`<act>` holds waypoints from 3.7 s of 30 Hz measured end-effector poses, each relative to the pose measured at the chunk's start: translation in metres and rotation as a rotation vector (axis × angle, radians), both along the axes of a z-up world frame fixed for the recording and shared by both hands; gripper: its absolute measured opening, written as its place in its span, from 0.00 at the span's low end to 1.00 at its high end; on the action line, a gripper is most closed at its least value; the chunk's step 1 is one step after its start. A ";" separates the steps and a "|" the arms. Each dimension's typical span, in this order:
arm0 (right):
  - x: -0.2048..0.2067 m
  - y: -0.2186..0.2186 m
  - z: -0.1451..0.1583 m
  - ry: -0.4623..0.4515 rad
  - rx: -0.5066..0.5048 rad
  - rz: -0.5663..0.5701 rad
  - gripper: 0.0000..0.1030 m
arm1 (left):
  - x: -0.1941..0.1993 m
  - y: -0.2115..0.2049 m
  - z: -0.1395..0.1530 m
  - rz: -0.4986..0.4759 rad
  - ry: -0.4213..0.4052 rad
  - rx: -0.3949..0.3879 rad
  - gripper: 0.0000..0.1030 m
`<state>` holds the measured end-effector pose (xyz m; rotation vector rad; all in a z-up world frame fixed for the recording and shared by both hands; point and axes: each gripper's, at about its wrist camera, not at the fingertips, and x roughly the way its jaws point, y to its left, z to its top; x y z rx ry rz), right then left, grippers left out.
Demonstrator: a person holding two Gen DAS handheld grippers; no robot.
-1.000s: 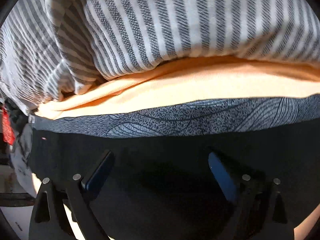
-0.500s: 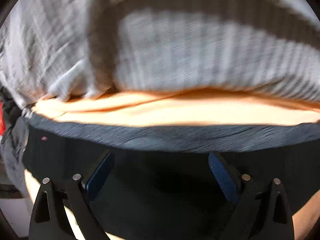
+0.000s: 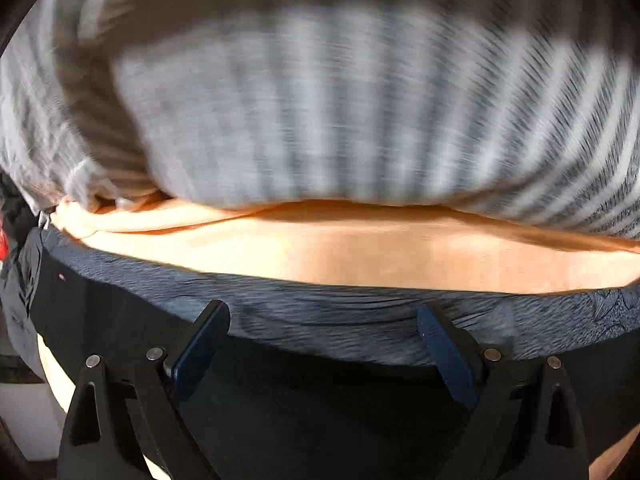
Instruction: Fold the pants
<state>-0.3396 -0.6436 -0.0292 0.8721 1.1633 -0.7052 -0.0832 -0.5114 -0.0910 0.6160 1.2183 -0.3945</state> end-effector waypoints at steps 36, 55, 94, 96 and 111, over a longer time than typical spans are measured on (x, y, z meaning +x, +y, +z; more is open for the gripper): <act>0.164 0.401 -0.043 -0.326 0.487 0.220 0.49 | 0.157 0.334 -0.009 -0.012 -0.058 0.145 0.94; 0.184 0.442 -0.068 -0.235 0.555 0.177 0.01 | 0.172 0.352 -0.014 0.014 0.012 0.015 0.99; -0.018 0.299 0.011 -0.202 0.374 -0.189 0.44 | 0.074 0.248 0.040 -0.179 -0.015 0.039 0.99; -0.037 0.276 0.014 -0.216 0.345 -0.254 0.44 | 0.055 0.225 0.039 -0.213 0.011 0.024 0.99; -0.119 0.110 0.030 -0.310 0.109 -0.500 0.44 | -0.061 0.082 0.025 -0.406 0.100 -0.012 0.99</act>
